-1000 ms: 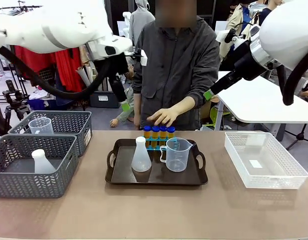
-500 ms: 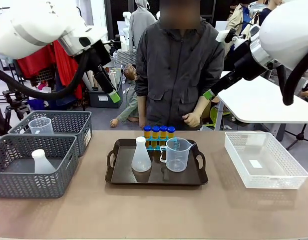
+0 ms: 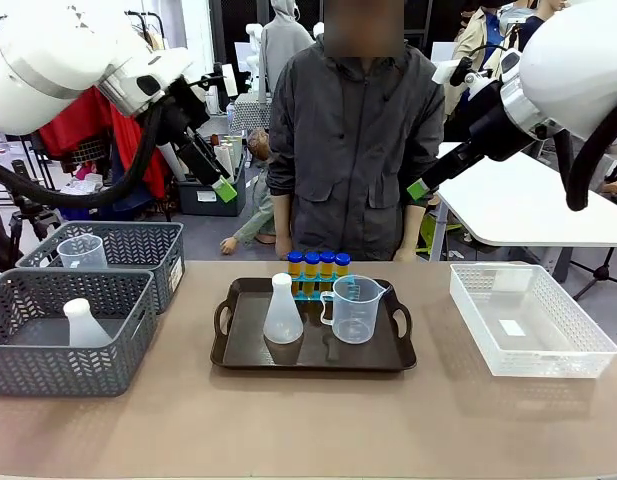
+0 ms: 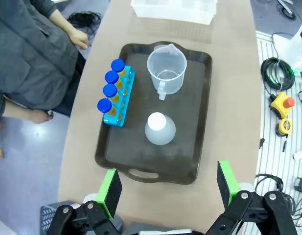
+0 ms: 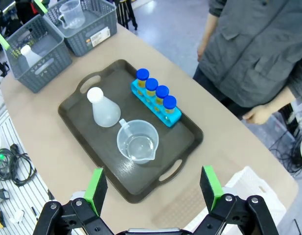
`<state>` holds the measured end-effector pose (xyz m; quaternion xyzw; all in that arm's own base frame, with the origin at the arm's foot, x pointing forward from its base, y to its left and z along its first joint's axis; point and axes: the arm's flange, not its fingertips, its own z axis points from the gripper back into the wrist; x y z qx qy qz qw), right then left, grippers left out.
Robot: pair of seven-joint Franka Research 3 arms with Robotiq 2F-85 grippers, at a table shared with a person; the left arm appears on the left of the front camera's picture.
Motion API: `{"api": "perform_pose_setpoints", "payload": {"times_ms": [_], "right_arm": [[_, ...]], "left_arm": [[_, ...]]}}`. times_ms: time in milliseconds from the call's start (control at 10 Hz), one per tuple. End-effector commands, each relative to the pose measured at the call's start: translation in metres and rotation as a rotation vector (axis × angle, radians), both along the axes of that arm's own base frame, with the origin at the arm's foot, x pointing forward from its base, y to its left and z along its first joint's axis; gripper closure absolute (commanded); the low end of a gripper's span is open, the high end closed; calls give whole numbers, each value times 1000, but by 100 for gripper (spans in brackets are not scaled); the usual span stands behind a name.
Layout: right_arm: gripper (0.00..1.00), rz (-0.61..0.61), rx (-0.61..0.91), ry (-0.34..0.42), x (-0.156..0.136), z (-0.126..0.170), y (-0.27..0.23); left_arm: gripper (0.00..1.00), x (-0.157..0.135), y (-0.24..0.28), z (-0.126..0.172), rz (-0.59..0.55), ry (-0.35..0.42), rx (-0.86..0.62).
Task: Prepare the laboratory tools.
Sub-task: Pick up one Small flask and place it on the Handle tray.
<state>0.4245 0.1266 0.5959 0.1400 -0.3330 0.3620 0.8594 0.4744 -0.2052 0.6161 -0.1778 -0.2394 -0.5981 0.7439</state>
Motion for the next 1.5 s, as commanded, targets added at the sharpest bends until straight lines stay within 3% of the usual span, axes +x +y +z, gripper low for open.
{"api": "perform_pose_setpoints", "payload": {"times_ms": [0,300,1400], "right_arm": [[0,-9,15,12,-1,2,1],[0,-9,15,12,-1,2,1],[0,-9,15,12,-1,2,1]], "left_arm": [[0,-5,4,1,-25,-39,-16],[0,-4,0,6,-21,-63,6],[0,-2,-4,8,-11,-38,3]]}}
